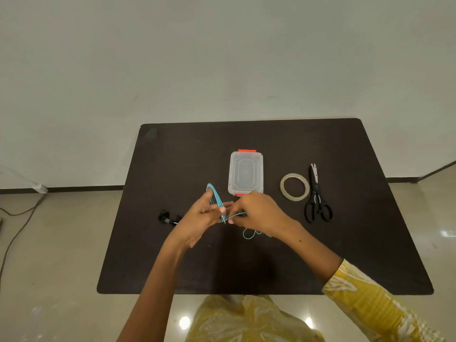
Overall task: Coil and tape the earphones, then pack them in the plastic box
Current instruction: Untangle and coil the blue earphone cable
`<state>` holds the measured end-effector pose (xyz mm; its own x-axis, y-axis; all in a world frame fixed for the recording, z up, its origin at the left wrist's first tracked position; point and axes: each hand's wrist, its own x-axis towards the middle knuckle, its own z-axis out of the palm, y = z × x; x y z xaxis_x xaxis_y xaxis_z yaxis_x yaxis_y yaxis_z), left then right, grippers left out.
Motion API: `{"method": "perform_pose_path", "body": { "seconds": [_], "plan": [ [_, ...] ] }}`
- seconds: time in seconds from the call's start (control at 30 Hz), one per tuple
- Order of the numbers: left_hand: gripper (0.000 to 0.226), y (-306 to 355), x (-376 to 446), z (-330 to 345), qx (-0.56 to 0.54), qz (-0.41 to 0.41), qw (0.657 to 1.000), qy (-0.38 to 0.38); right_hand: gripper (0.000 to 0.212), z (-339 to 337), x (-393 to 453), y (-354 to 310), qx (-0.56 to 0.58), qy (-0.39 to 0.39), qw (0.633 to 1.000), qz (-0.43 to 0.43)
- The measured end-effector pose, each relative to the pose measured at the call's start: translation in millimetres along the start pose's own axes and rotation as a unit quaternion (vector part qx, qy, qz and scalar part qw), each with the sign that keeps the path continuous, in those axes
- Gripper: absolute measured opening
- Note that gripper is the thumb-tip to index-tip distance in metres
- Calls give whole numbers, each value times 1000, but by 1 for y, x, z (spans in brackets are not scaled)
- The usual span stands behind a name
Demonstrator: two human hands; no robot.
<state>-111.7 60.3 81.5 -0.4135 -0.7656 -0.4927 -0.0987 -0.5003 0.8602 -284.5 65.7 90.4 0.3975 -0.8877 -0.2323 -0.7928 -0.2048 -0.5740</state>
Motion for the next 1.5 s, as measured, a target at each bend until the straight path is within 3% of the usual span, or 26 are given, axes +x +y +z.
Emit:
{"method": "perform_pose_path", "body": {
  "seconds": [0.13,0.33,0.7,0.87,1.07,1.17,1.23,1.4,1.5],
  "plan": [
    [73,-2,-3,-1,45,-54,994,-80,13,-22,9,8,13,-21,1000,-14],
    [55,6,-10,-6,6,-39,978,-206,8,-39,19,19,141,-23,989,-43],
    [57,3,-15,-11,-70,-33,950,-303,13,-29,19,33,319,17,947,-24],
    [57,-2,-19,-11,-126,-20,936,-327,12,-25,13,40,438,10,899,11],
    [59,-1,-17,-2,-259,24,913,-314,13,4,8,23,629,1,773,84],
    [56,5,-11,0,-248,27,931,-267,25,18,5,14,666,18,737,113],
    [54,6,-8,0,-216,38,945,-242,25,22,4,10,642,38,755,128],
    [73,9,1,-13,-231,49,962,-134,22,28,-2,4,490,19,863,123],
    [77,13,5,-17,-182,50,977,-100,25,24,-5,-1,375,37,922,86]
  ]
}}
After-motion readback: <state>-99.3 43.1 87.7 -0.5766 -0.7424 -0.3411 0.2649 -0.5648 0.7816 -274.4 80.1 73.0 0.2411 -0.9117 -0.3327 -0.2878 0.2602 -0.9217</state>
